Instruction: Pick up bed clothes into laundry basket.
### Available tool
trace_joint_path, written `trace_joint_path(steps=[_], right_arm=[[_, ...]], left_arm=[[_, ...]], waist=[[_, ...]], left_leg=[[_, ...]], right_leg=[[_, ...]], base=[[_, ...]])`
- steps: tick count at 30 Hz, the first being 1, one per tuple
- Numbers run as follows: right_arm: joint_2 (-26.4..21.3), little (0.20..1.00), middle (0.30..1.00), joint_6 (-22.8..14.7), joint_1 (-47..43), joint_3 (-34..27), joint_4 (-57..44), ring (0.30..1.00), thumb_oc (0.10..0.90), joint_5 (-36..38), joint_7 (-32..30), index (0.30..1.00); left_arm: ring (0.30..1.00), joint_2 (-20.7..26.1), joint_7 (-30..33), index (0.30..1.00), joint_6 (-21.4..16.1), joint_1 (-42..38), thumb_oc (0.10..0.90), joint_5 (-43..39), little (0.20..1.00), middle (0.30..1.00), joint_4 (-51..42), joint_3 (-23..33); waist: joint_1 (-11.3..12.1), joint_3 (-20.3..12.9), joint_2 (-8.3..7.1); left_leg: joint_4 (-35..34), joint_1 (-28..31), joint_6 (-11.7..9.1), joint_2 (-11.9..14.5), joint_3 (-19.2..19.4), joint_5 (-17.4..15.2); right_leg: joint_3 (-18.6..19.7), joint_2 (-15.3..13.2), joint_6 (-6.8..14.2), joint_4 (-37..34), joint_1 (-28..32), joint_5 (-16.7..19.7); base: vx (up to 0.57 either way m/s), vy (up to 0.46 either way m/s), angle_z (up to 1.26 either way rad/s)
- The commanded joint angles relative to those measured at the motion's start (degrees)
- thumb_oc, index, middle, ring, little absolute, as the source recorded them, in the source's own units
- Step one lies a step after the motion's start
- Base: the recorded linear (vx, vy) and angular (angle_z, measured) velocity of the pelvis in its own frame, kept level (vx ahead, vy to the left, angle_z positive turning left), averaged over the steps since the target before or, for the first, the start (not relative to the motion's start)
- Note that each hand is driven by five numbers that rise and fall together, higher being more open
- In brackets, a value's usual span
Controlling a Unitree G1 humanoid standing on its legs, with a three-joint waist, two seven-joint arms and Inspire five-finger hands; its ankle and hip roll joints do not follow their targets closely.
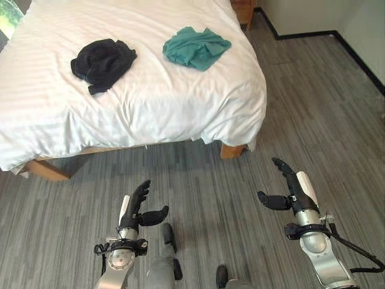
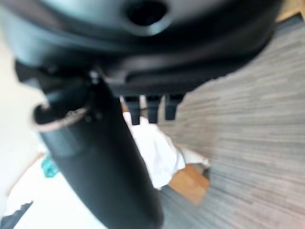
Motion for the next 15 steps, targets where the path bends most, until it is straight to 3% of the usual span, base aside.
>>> trace_joint_path(steps=[1, 2, 3, 4, 6, 7, 8, 9, 11, 13, 15], right_arm=[[-2.3, 0.900, 0.900, -4.1, -4.3, -1.8, -7.0, 0.900, 0.800, -1.3, -2.9, 0.900], [-2.7, 0.900, 0.900, -3.8, -3.8, -2.4, -7.9, 0.900, 0.800, -3.4, -3.6, 0.900], [-2.9, 0.900, 0.900, -3.7, -3.0, -3.0, -8.8, 0.900, 0.800, -5.4, -3.9, 0.900], [-3.6, 0.900, 0.900, -2.5, -2.7, -5.2, -9.8, 0.900, 0.800, -9.9, -5.6, 0.900], [-4.3, 0.900, 0.900, -1.6, -4.1, -7.5, -11.1, 0.900, 0.800, -12.1, -8.1, 0.900], [-7.8, 0.900, 0.900, 0.3, -9.8, -10.1, -10.3, 0.900, 0.800, -12.8, -12.0, 0.900], [-7.9, 0.900, 0.900, 0.4, -10.1, -10.0, -10.2, 0.900, 0.800, -12.8, -12.1, 0.900], [-9.3, 0.900, 0.900, 0.7, -11.4, -10.5, -10.3, 0.900, 0.800, -12.5, -12.7, 0.900], [-13.7, 0.900, 0.900, 2.2, -15.1, -10.9, -8.7, 0.900, 0.800, -12.9, -12.8, 0.900], [-17.3, 0.900, 0.900, 4.0, -18.2, -9.9, -6.5, 0.900, 0.800, -14.7, -13.4, 0.900], [-19.7, 0.900, 0.900, 5.4, -20.4, -8.9, -4.9, 0.900, 0.800, -15.8, -13.4, 0.900]], left_arm=[[0.900, 2.3, 0.7, 0.900, -3.8, -1.7, 0.800, 0.0, 0.900, 0.900, -7.3, 2.0], [0.900, 2.8, 0.9, 0.900, -3.5, -1.3, 0.800, 0.7, 0.900, 0.900, -7.8, 1.8], [0.900, 2.9, 0.8, 0.900, -3.1, -1.3, 0.800, 1.0, 0.900, 0.900, -7.5, 1.7], [0.900, 3.6, 0.6, 0.900, -2.5, -1.1, 0.800, 1.9, 0.900, 0.900, -7.3, 1.5], [0.900, 4.6, 1.0, 0.900, -2.5, -1.3, 0.800, 2.8, 0.900, 0.900, -7.5, 1.1], [0.900, 6.9, 2.9, 0.900, -2.3, -2.9, 0.800, 3.5, 0.900, 0.900, -6.4, 1.1], [0.900, 6.8, 2.9, 0.900, -2.3, -3.0, 0.800, 3.5, 0.900, 0.900, -6.4, 1.2], [0.900, 7.4, 3.4, 0.900, -2.2, -3.4, 0.800, 3.3, 0.900, 0.900, -5.8, 1.5], [0.900, 8.3, 3.3, 0.900, -2.7, -3.4, 0.800, 2.4, 0.900, 0.900, -5.1, 2.3], [0.900, 8.5, 3.2, 0.900, -2.8, -3.2, 0.800, 1.8, 0.900, 0.900, -4.3, 2.9], [0.900, 8.9, 3.1, 0.900, -3.0, -3.8, 0.800, 1.3, 0.900, 0.900, -2.8, 3.3]], waist=[[1.1, -4.4, -1.12], [0.8, -5.6, -1.36], [0.8, -6.5, -1.76], [0.3, -7.8, -3.22], [-0.6, -7.5, -3.92], [-1.2, -6.7, -4.15], [-1.1, -6.7, -3.83], [-1.0, -6.6, -4.24], [-0.2, -6.7, -4.67], [-0.6, -7.0, -5.02], [-0.9, -7.2, -5.51]], left_leg=[[0.0, 3.9, -2.3, 5.4, 4.9, 3.8], [0.4, 4.5, -2.4, 7.2, 7.3, 6.5], [-0.1, 5.7, -2.0, 7.2, 8.2, 7.0], [-0.5, 8.6, -0.6, 5.5, 9.7, 5.2], [-0.8, 11.4, 1.2, 3.6, 10.0, 2.7], [-1.2, 14.5, 2.8, 2.6, 9.4, -0.2], [-1.4, 14.2, 2.9, 3.0, 9.7, 0.1], [-1.2, 14.8, 2.7, 2.5, 9.3, -0.9], [-1.2, 15.6, 1.7, 2.3, 8.4, -2.0], [-1.5, 16.3, 0.9, 1.9, 6.5, -2.5], [-1.8, 17.0, -0.1, 1.7, 4.0, -3.5]], right_leg=[[-3.2, -4.9, 5.7, 1.3, 0.0, -3.4], [-3.3, -5.2, 6.2, 3.3, 1.2, -4.5], [-2.9, -5.9, 6.7, 6.2, 0.9, -3.7], [-3.1, -8.3, 9.1, 15.0, -1.6, -1.4], [-1.6, -10.3, 11.4, 24.9, -6.2, 3.7], [0.5, -11.8, 12.3, 35.3, -14.0, 8.1], [0.7, -11.4, 12.2, 35.1, -14.4, 8.5], [-0.6, -13.0, 12.1, 34.0, -15.5, 7.7], [-4.1, -14.7, 10.7, 26.8, -16.7, 4.4], [-5.0, -12.8, 9.9, 16.4, -16.8, 3.0], [-2.9, -11.4, 10.5, 7.7, -18.2, 4.8]], base=[[0.61, 0.230, -0.19], [0.64, 0.236, -0.28], [0.72, 0.311, -0.27], [0.47, 0.265, -0.13], [0.38, 0.268, 0.01], [0.30, 0.197, 0.19], [0.32, 0.123, 0.41], [0.18, -0.049, 0.45], [0.29, -0.110, 0.46], [0.28, -0.162, 0.44], [0.32, -0.239, 1.12]])
